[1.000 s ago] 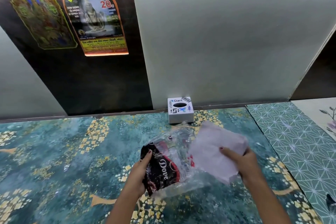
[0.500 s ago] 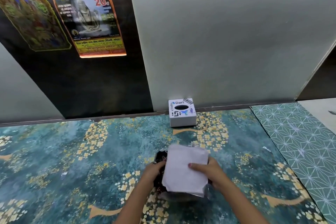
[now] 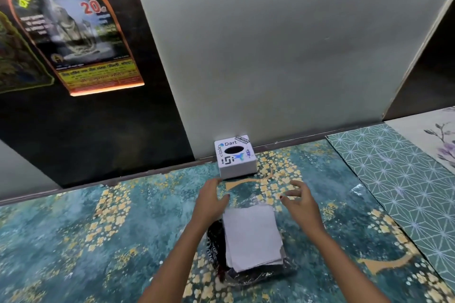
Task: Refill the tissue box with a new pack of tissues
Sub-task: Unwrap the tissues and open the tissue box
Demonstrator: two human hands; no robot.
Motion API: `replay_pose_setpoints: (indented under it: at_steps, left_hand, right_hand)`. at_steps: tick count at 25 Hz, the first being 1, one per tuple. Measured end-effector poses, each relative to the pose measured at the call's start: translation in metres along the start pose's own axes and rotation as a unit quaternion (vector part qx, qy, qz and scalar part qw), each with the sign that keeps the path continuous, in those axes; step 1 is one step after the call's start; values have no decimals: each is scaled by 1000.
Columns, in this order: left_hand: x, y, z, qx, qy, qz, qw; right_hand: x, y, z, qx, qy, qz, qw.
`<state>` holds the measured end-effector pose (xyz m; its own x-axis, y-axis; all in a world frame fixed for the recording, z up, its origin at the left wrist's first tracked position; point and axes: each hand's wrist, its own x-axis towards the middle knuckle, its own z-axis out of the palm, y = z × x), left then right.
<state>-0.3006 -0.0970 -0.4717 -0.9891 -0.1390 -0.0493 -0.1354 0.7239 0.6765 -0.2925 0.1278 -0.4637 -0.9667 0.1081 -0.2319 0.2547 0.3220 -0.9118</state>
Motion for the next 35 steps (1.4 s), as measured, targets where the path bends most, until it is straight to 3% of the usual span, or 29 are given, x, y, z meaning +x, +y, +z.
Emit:
replay_pose_setpoints:
  at_steps: [3,7,10,12,15,17,19,21,23,26,27,28,29,30,32,35]
  left_hand:
    - [54,22,19,146,-38,95,984]
    - [100,18,33,311,-85,67,944]
    - [100,18,25,339,-26,68,938]
    - [86,22,14,282,-18,76,956]
    - [28,33,-6,-19,-68,101,992]
    - [-19,48,-18,-184,-112,109,970]
    - [-67,59,-27,-261,-124,147,946]
    - [-100,61,-33,-311,-121,184,924]
    - [-110,52,-33,-335,-149,198,909]
    - [-129,24,-20,-371,-139,96,913]
    - [-137,20,-12,-410,-151,68,897]
    - [-136,28,-9,-476,-200,-12,856]
    - [-141,34,-8,-455,-233,-58,858]
    - [-150,40,-7,-396,-237,-55,885]
    - [-166,44,-7,-420,-218,21,881]
    - [-176,47,-5,-481,-237,72,841]
  right_hand:
    - [-8,2,-12,55,11,3,998]
    - [-21,14,-28,76,15,12,997]
    - [-26,23,-37,124,28,41,991]
    - [-28,23,-39,172,33,57,983]
    - [-36,4,-37,207,-20,43,977]
    - [-46,-16,-32,236,-117,25,964]
    - [-55,-32,-26,304,-218,5,928]
    - [-65,-44,-22,346,-286,-32,893]
    - [-79,-49,-20,332,-294,-68,894]
    - [-99,-47,-17,297,-243,-91,919]
    - [-105,-45,-16,293,-243,-91,920]
    - [-110,-43,-15,285,-246,-90,922]
    - [-114,-42,-15,273,-249,-93,924]
    - [-118,-40,-16,259,-253,-100,927]
    - [-122,-34,-19,231,-259,-106,932]
    - [-123,-24,-29,222,-293,-121,922]
